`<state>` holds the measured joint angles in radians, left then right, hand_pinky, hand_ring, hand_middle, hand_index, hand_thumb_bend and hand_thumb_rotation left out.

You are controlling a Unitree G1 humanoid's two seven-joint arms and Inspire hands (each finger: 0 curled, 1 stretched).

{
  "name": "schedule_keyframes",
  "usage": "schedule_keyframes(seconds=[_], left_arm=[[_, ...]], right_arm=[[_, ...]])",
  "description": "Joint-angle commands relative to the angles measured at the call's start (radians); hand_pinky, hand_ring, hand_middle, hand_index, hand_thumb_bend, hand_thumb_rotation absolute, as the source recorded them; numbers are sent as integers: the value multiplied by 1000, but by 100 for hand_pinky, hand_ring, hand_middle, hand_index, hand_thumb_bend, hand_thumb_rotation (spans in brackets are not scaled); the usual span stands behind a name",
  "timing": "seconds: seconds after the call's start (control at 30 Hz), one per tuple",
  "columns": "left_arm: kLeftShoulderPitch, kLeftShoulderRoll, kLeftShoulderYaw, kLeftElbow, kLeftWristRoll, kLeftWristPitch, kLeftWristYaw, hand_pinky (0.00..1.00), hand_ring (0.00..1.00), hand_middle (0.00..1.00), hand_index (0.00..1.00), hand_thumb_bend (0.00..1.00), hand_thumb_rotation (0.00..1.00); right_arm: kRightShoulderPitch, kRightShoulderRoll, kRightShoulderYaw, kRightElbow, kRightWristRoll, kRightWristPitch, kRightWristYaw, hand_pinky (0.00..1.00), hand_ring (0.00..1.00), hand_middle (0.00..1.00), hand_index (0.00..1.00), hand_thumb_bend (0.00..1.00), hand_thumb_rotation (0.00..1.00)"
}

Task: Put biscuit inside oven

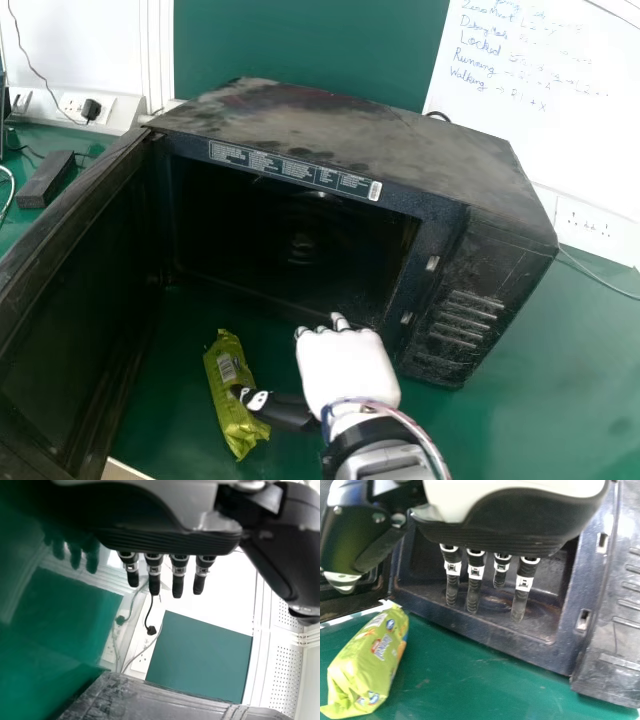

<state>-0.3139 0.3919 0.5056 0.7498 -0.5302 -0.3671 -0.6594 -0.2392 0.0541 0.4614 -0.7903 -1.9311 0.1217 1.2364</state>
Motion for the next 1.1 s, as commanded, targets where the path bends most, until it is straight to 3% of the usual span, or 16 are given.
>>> schedule_keyframes(seconds=[0.0,0.27,0.47,0.77,0.97,1.07], left_arm=[[25,-17,-4,16,10,8,1,100,97,98,100,30,100],[26,-24,-8,5,11,20,22,100,97,98,100,33,100],[23,-22,-8,9,8,16,12,100,97,98,100,33,100],[33,-25,-12,-13,12,23,24,100,97,98,100,33,100],[36,-27,-12,-22,10,26,24,100,97,98,100,32,100],[36,-26,-13,-19,14,23,24,100,97,98,100,33,100]], right_arm=[[-18,154,17,20,10,21,12,68,78,82,82,92,54],[-42,198,64,85,-28,86,54,74,83,85,84,90,50],[-47,183,135,165,-28,129,-6,71,80,84,83,90,51],[-44,141,224,251,-8,141,-53,63,75,81,78,72,33],[-66,143,253,340,-33,150,-22,65,76,83,82,71,32],[-85,124,277,373,-29,130,-9,65,75,83,84,67,38]])
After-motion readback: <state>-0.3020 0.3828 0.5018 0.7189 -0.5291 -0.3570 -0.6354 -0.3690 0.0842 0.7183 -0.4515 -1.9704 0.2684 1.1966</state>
